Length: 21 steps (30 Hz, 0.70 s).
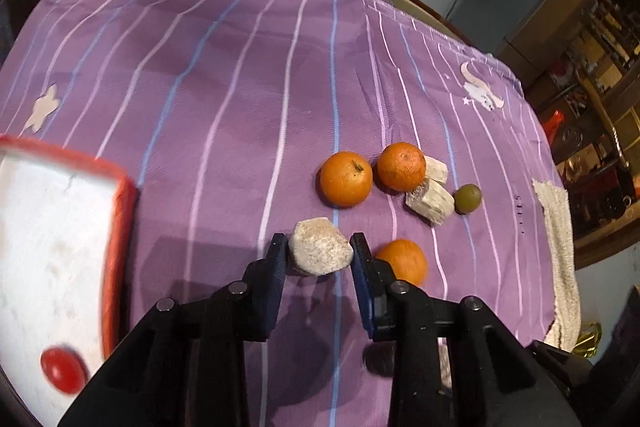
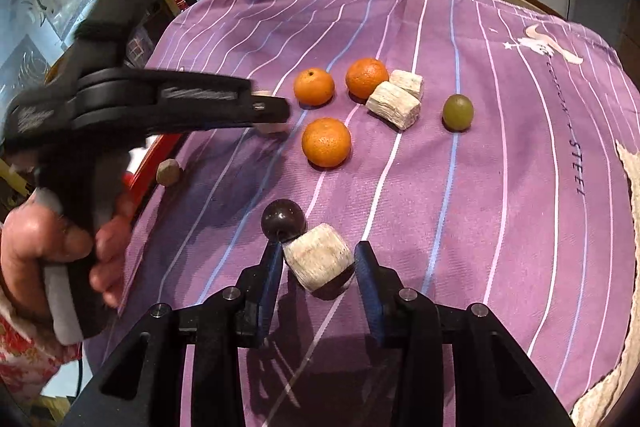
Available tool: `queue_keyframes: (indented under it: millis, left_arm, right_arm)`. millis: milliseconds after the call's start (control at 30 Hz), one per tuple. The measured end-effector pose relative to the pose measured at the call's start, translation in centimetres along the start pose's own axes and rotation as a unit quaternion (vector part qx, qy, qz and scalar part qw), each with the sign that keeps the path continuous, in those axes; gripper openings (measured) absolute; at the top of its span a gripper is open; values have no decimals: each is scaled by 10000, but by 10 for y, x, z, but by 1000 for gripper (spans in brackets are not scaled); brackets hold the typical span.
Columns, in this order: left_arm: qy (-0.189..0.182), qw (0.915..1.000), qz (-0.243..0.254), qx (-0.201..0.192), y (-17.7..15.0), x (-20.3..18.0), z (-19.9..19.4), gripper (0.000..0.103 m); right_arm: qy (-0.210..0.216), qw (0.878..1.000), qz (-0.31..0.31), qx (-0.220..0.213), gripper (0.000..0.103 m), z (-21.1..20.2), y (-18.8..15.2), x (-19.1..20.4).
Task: Organize fruits
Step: 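Close left tool on its wood block while right tool grasps the other block, then carry both wood blocks over the tray and open both tools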
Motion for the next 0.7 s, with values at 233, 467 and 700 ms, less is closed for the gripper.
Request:
queue_keyframes:
  millis: [233, 467, 700]
  left_arm:
    - [-36, 9988, -164, -468, -11, 13, -58, 31]
    - [577, 9928, -568, -879, -29, 86, -131, 31]
    - [1291, 9797, -1221, -926, -61, 184, -176, 31]
  right_arm:
    - [129, 9998, 128, -18, 41, -14, 1, 8]
    - [479, 9987, -82, -151, 41, -30, 19, 55]
    - [1028, 9928, -612, -68, 41, -27, 34, 142]
Point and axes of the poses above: each gripper's, at about its wrist camera, not at the fingertips, and z roughly the way its jaws point, x to its left, y to its top, the point moved 9 cm from there along z, roughly the way its jaws point, and after that the axes turned 9 degrees about -y, right-handed, at the moved point
